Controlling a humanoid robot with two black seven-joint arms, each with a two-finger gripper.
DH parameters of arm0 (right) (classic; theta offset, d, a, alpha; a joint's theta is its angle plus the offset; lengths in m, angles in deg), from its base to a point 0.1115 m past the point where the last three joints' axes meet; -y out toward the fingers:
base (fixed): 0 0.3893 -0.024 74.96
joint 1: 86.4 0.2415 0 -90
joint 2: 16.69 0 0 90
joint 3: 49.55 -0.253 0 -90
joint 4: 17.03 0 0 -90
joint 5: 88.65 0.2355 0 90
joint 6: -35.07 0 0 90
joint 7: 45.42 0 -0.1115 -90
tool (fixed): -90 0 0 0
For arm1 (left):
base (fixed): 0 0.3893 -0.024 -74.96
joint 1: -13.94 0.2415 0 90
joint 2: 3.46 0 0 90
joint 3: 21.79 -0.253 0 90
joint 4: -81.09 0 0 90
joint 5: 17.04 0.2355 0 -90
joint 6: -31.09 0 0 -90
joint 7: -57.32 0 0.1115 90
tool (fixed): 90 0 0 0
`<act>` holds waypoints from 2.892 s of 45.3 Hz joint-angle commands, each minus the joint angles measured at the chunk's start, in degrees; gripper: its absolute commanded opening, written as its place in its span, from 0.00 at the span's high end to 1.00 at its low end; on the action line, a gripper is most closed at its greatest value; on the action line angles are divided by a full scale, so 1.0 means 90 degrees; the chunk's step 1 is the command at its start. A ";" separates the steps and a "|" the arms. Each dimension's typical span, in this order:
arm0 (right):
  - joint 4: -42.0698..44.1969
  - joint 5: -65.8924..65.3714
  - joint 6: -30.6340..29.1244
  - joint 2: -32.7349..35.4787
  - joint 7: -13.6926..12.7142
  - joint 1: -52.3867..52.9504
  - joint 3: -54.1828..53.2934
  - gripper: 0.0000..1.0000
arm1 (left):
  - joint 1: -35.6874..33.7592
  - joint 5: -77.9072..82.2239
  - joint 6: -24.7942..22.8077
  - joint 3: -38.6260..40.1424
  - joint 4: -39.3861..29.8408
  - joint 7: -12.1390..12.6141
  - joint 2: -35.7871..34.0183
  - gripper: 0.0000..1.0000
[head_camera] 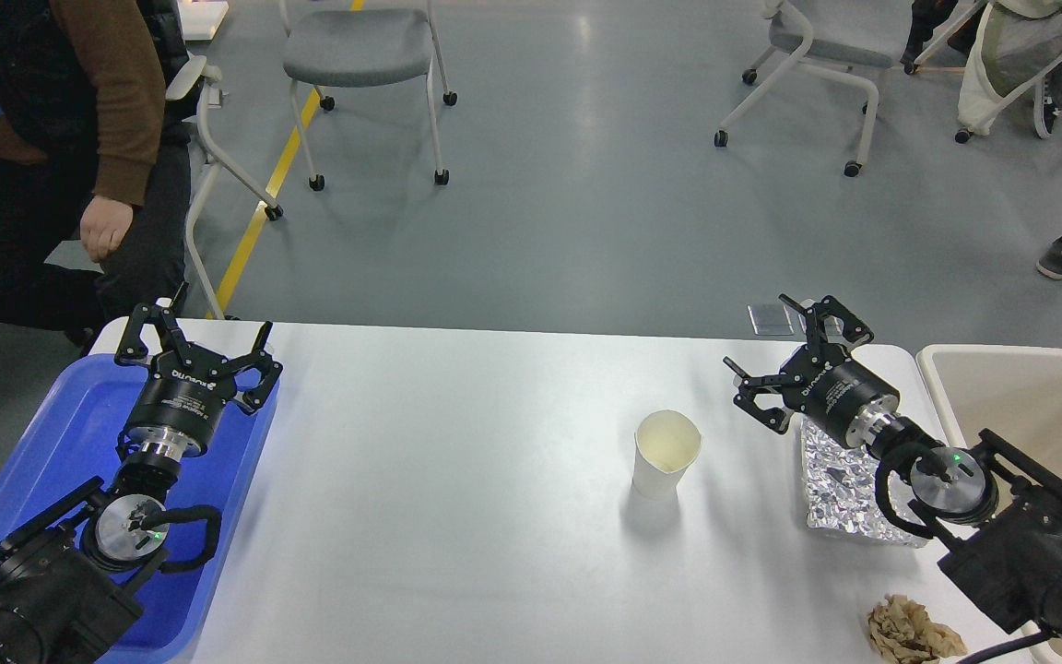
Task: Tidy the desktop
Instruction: 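Raise the right gripper off the foil sheet and open it, then move the open right gripper toward the paper cup, then close the right gripper around the paper cup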
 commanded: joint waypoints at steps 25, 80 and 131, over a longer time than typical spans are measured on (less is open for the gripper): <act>-0.2876 -0.1277 0.0754 0.1591 -0.0049 -0.0026 0.0304 0.00 | 0.0000 -0.0001 0.0001 -0.0002 0.0000 0.0000 -0.0003 0.00; -0.2799 -0.4931 0.0763 0.1231 -0.0176 0.3558 0.6496 0.00 | 0.0019 0.0008 -0.0028 -0.0002 0.0000 0.0000 -0.0013 0.00; -0.1714 -0.5292 0.1095 0.0401 -0.0069 0.3021 0.6642 0.00 | 0.0019 0.0008 -0.0028 -0.0002 0.0000 0.0000 -0.0013 0.00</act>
